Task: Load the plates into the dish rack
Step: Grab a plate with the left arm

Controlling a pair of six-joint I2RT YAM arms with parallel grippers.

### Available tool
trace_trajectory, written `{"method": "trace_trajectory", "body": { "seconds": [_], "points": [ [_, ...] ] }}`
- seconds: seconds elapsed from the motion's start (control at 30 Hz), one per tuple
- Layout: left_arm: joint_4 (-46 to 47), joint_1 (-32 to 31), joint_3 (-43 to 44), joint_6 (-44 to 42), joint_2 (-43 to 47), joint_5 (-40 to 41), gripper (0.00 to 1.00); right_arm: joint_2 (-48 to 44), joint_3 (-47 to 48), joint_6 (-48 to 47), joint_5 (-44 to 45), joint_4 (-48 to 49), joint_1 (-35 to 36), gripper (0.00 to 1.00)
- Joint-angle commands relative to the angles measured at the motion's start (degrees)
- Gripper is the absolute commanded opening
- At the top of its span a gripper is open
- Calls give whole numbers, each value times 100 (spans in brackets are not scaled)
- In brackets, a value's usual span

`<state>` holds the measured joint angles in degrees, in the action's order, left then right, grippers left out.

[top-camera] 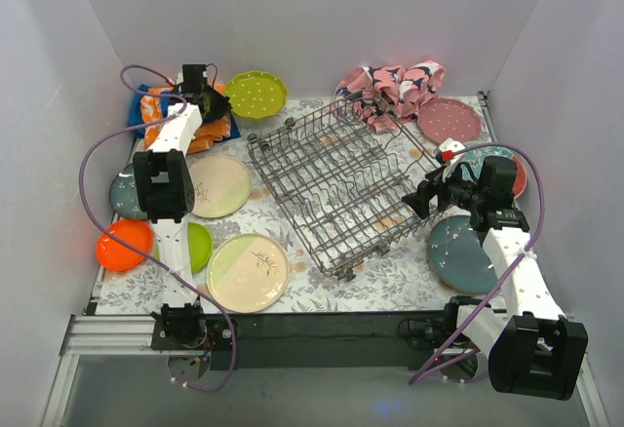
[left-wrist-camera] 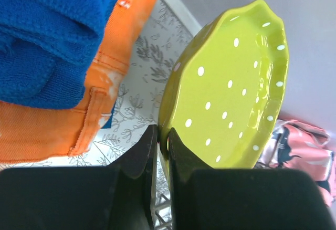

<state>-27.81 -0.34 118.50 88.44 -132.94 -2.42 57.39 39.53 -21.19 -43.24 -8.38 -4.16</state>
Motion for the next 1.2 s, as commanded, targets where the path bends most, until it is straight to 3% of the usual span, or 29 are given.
{"method": "trace_trajectory", "body": {
  "seconds": [0.0,0.63,1.03,1.17],
  "points": [
    [698,192,165,182,981,-347,0,9,-15,18,-167,223,-41,98],
    [900,166,-467,507,1657,-1067,0,510,432,36,-676,-49,47,98],
    [1129,-343,-1144,498,2281,-1340,0,1520,2021,853,-694,-261,599,98],
    [1164,-615,-1320,490,2474,-1437,0,2038,2663,1563,-677,-147,837,98]
  ]
}}
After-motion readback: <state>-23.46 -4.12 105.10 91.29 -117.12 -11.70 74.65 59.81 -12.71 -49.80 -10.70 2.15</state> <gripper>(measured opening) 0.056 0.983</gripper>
